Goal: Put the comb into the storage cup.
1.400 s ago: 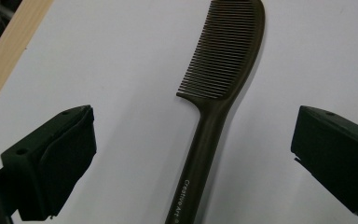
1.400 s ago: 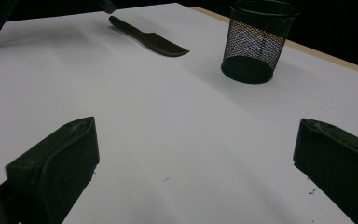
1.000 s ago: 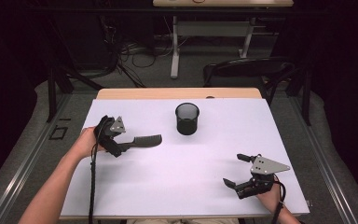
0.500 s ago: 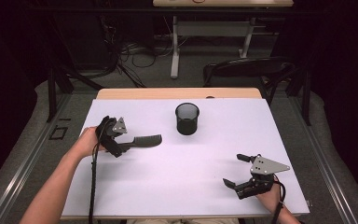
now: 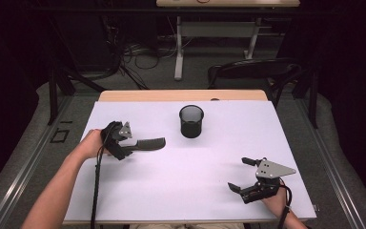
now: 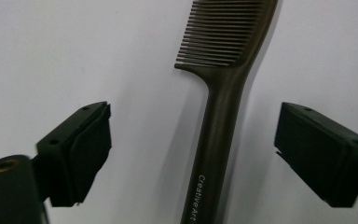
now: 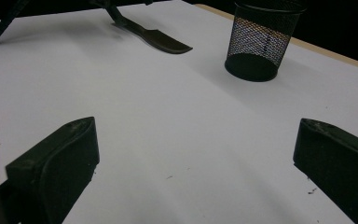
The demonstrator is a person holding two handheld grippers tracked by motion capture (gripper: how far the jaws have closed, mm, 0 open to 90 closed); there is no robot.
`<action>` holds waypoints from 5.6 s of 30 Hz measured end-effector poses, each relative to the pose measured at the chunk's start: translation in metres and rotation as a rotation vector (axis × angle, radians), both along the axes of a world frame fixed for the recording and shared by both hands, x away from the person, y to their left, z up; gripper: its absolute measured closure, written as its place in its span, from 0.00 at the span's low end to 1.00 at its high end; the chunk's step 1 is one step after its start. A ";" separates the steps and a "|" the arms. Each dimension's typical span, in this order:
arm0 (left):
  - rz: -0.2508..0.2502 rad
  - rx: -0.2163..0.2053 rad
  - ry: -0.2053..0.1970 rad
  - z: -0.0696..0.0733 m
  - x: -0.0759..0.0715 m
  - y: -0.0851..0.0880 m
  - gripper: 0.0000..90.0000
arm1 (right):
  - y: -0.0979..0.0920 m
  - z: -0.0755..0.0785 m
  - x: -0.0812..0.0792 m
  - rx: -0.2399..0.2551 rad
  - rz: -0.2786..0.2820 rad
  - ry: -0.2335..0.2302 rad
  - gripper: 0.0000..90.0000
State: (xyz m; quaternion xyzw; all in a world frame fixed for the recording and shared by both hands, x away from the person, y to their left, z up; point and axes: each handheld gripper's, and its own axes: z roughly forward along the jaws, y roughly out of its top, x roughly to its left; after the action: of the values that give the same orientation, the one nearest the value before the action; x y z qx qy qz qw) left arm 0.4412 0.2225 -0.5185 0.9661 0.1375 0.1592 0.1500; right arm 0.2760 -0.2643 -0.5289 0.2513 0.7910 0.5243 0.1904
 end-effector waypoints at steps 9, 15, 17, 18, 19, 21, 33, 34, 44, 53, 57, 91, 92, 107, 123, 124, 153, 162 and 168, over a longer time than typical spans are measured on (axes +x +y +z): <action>-0.046 0.053 0.057 -0.003 0.004 -0.005 0.46 | 0.000 0.000 0.000 0.005 0.002 0.003 0.00; -0.080 0.087 0.096 -0.004 0.007 -0.009 0.62 | 0.000 0.000 0.000 0.001 0.001 0.002 0.00; -0.092 0.089 0.108 -0.005 0.008 -0.011 0.67 | 0.000 0.000 0.000 0.005 0.001 -0.002 0.00; -0.095 0.091 0.112 -0.006 0.009 -0.011 0.69 | 0.000 0.000 -0.001 0.003 0.001 -0.001 0.00; -0.099 0.091 0.119 -0.006 0.010 -0.012 0.71 | 0.000 0.000 -0.001 0.005 0.001 0.000 0.00; -0.098 0.087 0.136 -0.006 0.012 -0.013 0.73 | 0.000 0.000 0.000 0.004 0.001 -0.001 0.00; -0.122 0.125 0.193 -0.007 0.021 -0.019 0.79 | 0.000 0.000 0.000 0.000 0.004 0.007 0.00; -0.121 0.124 0.195 -0.007 0.021 -0.019 0.79 | 0.000 0.000 0.000 0.000 0.004 0.007 0.00; -0.089 0.068 0.162 0.001 0.016 -0.010 0.80 | -0.001 0.000 0.000 -0.001 0.001 0.005 0.00; -0.049 -0.045 0.113 0.015 0.005 0.000 0.80 | 0.000 0.000 0.000 -0.001 -0.001 0.008 0.00; -0.044 -0.095 0.091 0.021 0.000 0.002 0.80 | 0.000 -0.001 0.001 -0.005 -0.001 0.013 0.00; 0.128 -0.451 -0.027 0.030 -0.032 -0.002 0.80 | 0.000 -0.001 0.001 -0.008 -0.008 0.011 0.00; 0.133 -0.456 -0.029 0.030 -0.033 -0.003 0.80 | 0.000 -0.001 0.001 -0.009 -0.008 0.011 0.00; 0.201 -0.524 -0.089 0.026 -0.047 -0.012 0.80 | -0.001 -0.001 0.001 -0.006 -0.012 0.014 0.00; 0.233 -0.628 -0.145 0.019 -0.057 -0.021 0.80 | -0.002 -0.001 0.001 -0.005 -0.017 0.014 0.00; 0.233 -0.631 -0.145 0.019 -0.057 -0.021 0.80 | -0.001 -0.001 0.001 -0.005 -0.017 0.015 0.00; 0.289 -0.710 -0.206 0.015 -0.061 -0.031 0.80 | -0.002 0.000 0.002 -0.007 -0.019 0.009 0.00; 0.296 -0.731 -0.233 0.016 -0.062 -0.034 0.80 | -0.002 0.000 0.002 -0.006 -0.019 0.009 0.00; 0.307 -0.749 -0.237 0.015 -0.062 -0.036 0.80 | -0.001 0.000 0.002 -0.005 -0.019 0.010 0.00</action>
State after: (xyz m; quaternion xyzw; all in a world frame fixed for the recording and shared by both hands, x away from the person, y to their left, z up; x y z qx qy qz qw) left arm 0.3795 0.1862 -0.5036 0.7882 0.3099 0.2289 0.4799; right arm 0.2778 -0.2656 -0.5293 0.2612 0.7908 0.5192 0.1919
